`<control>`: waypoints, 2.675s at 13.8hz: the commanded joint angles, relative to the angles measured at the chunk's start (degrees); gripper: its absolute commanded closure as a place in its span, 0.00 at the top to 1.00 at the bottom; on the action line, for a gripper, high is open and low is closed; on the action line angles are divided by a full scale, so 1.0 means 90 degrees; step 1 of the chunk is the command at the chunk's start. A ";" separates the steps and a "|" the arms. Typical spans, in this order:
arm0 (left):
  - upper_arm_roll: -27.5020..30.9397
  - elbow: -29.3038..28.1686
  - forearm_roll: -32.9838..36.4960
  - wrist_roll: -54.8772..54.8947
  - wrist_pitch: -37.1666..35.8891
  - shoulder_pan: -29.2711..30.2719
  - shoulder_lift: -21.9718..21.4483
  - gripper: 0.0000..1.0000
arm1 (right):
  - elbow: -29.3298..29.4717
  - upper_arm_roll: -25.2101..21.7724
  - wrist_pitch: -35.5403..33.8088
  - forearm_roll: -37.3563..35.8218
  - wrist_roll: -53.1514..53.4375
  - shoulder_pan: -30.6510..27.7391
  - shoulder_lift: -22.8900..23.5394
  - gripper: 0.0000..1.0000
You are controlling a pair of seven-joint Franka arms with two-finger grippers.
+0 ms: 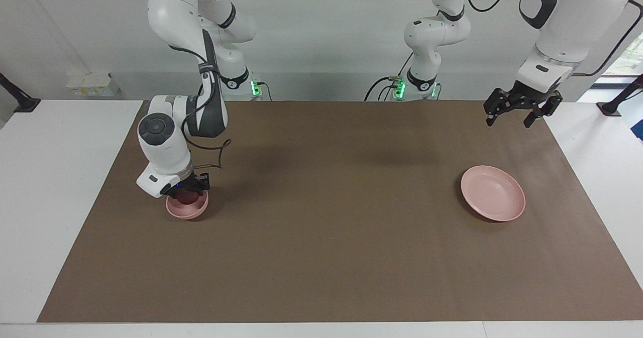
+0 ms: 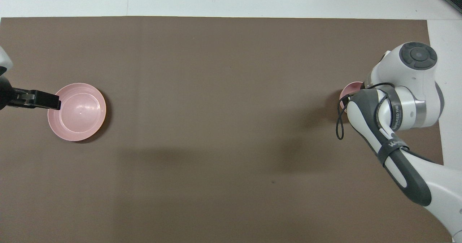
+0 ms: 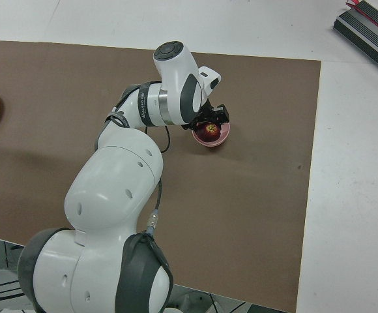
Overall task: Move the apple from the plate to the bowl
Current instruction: 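Lower the apple into the pink bowl and open the right gripper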
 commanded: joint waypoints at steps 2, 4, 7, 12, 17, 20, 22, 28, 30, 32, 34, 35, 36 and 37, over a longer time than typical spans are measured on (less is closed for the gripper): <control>-0.0002 -0.0054 0.0103 0.0033 -0.0048 0.0099 -0.0092 1.00 | -0.0075 0.0047 0.0167 0.0105 0.0121 -0.0131 0.0030 0.33; -0.0002 -0.0054 0.0103 0.0033 -0.0048 0.0148 -0.0092 1.00 | -0.0114 0.0047 0.0265 0.0105 0.0121 -0.0141 0.0030 0.49; -0.0002 -0.0054 0.0103 0.0033 -0.0048 0.0139 -0.0092 1.00 | -0.0133 0.0047 0.0265 0.0115 0.0121 -0.0141 0.0021 0.80; 0.1088 -0.0034 0.0113 0.0033 0.0030 -0.0816 -0.0063 1.00 | -0.0124 0.0047 0.0265 0.0115 0.0130 -0.0141 0.0021 1.00; 0.1306 0.0024 0.0084 0.0111 0.0041 -0.0926 -0.0062 1.00 | 0.0091 0.0066 0.0051 0.0125 0.0121 -0.0092 -0.0241 1.00; 0.1306 -0.0005 -0.0159 0.0179 -0.0038 -0.0897 -0.0092 1.00 | 0.0179 0.0076 -0.0290 0.0552 0.0130 -0.0053 -0.0866 1.00; 0.1355 0.0034 -0.0501 0.0413 -0.0164 -0.0838 -0.0150 1.00 | 0.0373 0.0076 -0.0836 0.0827 0.0130 -0.0033 -0.1169 1.00; 0.1296 0.0277 -0.0395 0.0394 -0.0954 -0.0916 -0.0336 1.00 | 0.1067 0.0086 -0.2662 0.1141 0.0121 -0.0033 -0.2077 1.00; 0.1306 0.0424 -0.0249 0.0394 -0.1170 -0.0916 -0.0336 1.00 | 0.1417 0.0076 -0.3228 0.1150 0.0121 -0.0043 -0.2167 1.00; 0.1296 0.0444 0.0034 0.0404 -0.1219 -0.0926 -0.0355 1.00 | 0.1886 0.0076 -0.3717 0.1150 0.0130 -0.0043 -0.2167 1.00; 0.1287 0.0434 0.0035 0.0404 -0.1317 -0.0926 -0.0365 1.00 | 0.2287 0.0095 -0.4273 0.1121 0.0130 -0.0043 -0.2167 1.00; 0.1287 0.0454 0.0016 0.0404 -0.1298 -0.0897 -0.0365 1.00 | 0.2347 0.0105 -0.4392 0.1121 0.0140 -0.0033 -0.2186 1.00; 0.1296 0.0454 -0.0013 0.0385 -0.1278 -0.0848 -0.0365 1.00 | 0.2270 0.0076 -0.4296 0.1121 0.0140 -0.0033 -0.2331 1.00; 0.1335 0.0454 -0.0014 0.0394 -0.1307 -0.0828 -0.0365 1.00 | 0.2105 0.0076 -0.4286 0.1131 0.0082 -0.0043 -0.2459 1.00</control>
